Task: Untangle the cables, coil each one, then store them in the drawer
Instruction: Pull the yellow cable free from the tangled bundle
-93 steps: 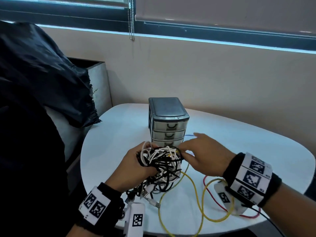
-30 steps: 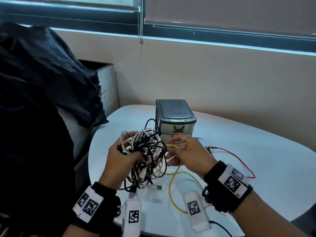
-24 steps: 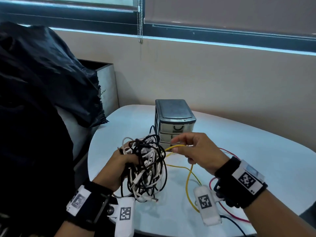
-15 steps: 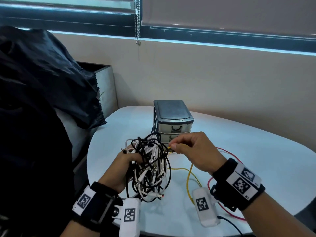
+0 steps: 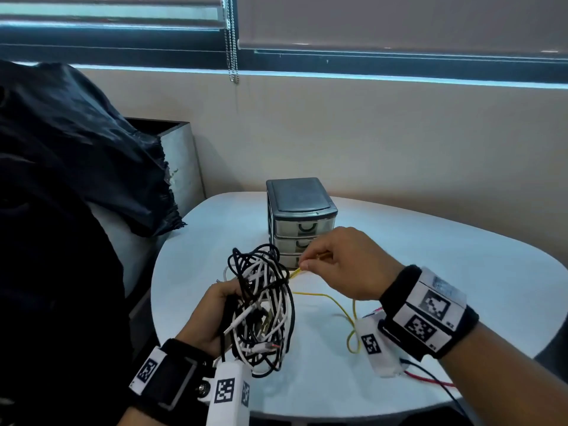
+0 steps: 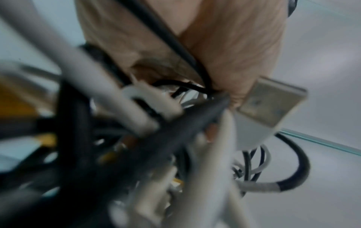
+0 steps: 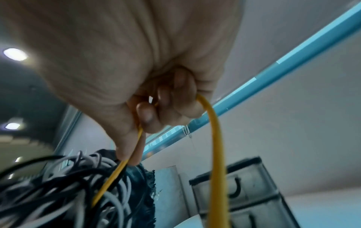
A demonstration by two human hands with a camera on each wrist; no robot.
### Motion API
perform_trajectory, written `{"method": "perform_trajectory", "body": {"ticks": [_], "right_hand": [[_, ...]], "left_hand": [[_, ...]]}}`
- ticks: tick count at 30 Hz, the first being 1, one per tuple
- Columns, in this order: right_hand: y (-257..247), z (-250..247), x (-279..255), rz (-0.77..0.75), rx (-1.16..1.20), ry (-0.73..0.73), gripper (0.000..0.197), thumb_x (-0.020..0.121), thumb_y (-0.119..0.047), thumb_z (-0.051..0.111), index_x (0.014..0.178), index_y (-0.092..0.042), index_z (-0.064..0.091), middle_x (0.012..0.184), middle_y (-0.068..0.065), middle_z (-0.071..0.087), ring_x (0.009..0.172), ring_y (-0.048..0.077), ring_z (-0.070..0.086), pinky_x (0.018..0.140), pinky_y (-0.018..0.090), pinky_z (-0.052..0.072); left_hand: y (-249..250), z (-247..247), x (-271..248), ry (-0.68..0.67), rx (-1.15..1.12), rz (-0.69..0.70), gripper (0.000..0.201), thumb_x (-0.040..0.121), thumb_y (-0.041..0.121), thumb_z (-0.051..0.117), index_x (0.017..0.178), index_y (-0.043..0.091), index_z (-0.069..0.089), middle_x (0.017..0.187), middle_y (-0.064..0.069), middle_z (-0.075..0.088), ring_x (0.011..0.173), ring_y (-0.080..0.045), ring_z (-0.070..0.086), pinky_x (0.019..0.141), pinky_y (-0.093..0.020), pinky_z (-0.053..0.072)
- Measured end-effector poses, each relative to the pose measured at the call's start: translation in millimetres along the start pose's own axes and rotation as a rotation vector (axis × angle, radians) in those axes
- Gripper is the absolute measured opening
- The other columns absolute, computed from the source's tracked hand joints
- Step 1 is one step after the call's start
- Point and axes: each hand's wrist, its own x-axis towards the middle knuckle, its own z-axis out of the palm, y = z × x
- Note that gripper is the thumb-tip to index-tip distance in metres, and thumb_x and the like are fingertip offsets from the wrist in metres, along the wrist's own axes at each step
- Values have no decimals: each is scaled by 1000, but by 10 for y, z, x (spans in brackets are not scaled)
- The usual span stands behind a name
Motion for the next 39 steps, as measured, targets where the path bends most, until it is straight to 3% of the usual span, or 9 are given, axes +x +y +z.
{"method": "perform_trajectory", "body": {"ticks": [10,13,16,20,25,29,32,35,39], "right_hand": [[550,-986,101,198,356,1068,6,88,-20,67,85,-18,72,66,-14,59,54,-6,52,60,9,39],[685,-955,109,210,390,976,7,88,-21,68,84,-18,72,65,-6,61,59,6,54,63,22,46],[891,-776,169,272,388,878,9,87,-19,68,80,-17,72,66,7,60,60,16,52,64,34,47],[1244,-579,186,431,419,730,13,90,-10,64,79,-6,70,65,9,64,47,7,57,63,34,49],[1333,-212,54,573,112,592,12,89,-25,67,100,-20,68,110,5,67,100,24,61,92,34,47],[689,487,-78,462,501,170,16,96,-21,59,81,-14,63,80,-1,66,70,22,63,54,17,44],[523,966,-103,545,697,-170,25,100,-34,52,90,-14,62,92,4,63,77,18,64,56,27,48],[729,1074,-87,542,525,-104,26,101,-36,49,102,-16,64,93,-3,60,93,16,59,81,33,50],[1230,860,-86,802,609,145,17,94,-30,63,85,-16,66,92,9,62,86,23,56,81,39,52]], "left_hand": [[-137,-121,18,161,7,-12,22,67,15,50,51,8,64,58,-11,50,46,-28,50,43,-34,51],[-132,-180,54,191,-94,56,39,83,10,42,47,8,57,52,-12,48,36,-26,47,37,-31,48],[-70,-195,107,246,-211,128,22,86,7,43,79,0,62,71,-14,56,42,-25,53,47,-39,57],[-26,-210,129,246,-294,138,21,87,9,46,97,-1,61,71,-15,63,60,-30,62,48,-37,57],[8,-204,182,199,-305,178,22,88,11,44,92,-2,62,67,-16,65,57,-33,68,47,-36,57],[-7,-75,316,171,-315,209,20,80,11,52,92,3,66,81,-16,67,73,-36,72,55,-39,59],[-34,27,398,187,-251,203,24,77,14,57,99,7,66,95,-18,65,92,-36,63,70,-41,58],[-15,81,394,145,-224,209,30,74,12,62,102,4,67,103,-20,61,99,-38,59,97,-55,51],[10,71,401,116,-220,253,37,64,12,70,99,5,63,86,-16,59,75,-33,61,106,-68,38]]}}
